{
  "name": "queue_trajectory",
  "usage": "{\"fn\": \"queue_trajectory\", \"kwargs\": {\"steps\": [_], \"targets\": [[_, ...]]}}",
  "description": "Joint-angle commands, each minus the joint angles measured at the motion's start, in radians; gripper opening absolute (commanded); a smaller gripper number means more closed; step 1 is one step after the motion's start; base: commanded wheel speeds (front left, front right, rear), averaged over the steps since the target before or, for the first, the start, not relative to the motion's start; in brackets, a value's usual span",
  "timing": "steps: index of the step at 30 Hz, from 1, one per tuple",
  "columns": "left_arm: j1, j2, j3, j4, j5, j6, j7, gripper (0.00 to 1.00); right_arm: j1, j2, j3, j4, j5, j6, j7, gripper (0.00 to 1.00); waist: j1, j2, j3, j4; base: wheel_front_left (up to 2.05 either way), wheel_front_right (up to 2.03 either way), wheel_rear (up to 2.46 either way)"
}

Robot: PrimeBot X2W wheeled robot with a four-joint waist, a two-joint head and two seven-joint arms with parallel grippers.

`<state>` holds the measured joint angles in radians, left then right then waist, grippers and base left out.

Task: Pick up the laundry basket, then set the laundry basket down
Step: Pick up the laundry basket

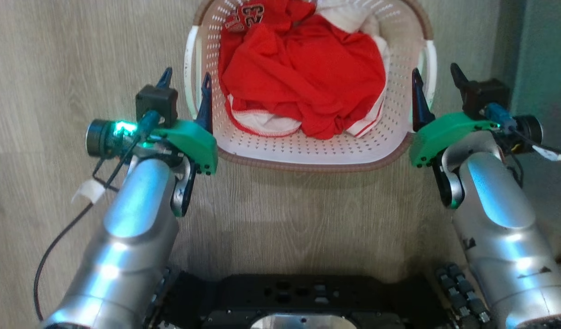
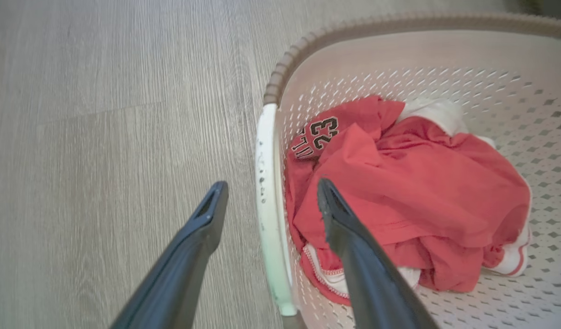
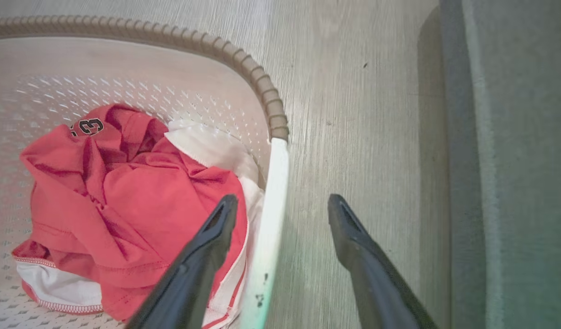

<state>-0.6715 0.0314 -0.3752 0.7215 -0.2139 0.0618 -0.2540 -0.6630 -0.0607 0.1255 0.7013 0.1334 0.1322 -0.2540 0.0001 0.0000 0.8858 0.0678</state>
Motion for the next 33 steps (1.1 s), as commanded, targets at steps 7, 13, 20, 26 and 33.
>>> {"fn": "queue_trajectory", "kwargs": {"steps": [7,13,20,26,33], "targets": [[-0.073,0.019,0.010,0.066,-0.022,0.010,-0.008,1.00,-0.018,0.010,0.037,0.006,0.015,-0.002,-0.008,1.00,-0.0001,0.0000,0.093,0.020,0.00,0.00,0.00],[-0.126,0.019,-0.017,0.112,-0.031,0.004,-0.008,1.00,-0.050,0.010,0.046,0.033,0.027,-0.002,-0.008,1.00,-0.0001,0.0000,0.130,0.024,0.00,0.00,0.00],[-0.165,0.019,-0.053,0.136,-0.060,0.000,-0.008,1.00,-0.078,0.010,0.057,0.055,0.035,-0.002,-0.008,1.00,-0.0001,0.0000,0.146,0.025,0.00,0.00,0.00],[-0.178,0.019,-0.086,0.151,-0.082,0.004,-0.008,0.56,-0.087,0.010,0.063,0.078,0.045,-0.002,-0.008,0.79,-0.0001,0.0000,0.145,0.023,0.00,0.00,0.00],[-0.179,0.019,-0.114,0.167,-0.103,0.006,-0.008,0.00,-0.097,0.010,0.076,0.123,0.062,-0.002,-0.008,0.00,-0.0001,0.0000,0.130,0.022,0.00,0.00,0.00]]}}
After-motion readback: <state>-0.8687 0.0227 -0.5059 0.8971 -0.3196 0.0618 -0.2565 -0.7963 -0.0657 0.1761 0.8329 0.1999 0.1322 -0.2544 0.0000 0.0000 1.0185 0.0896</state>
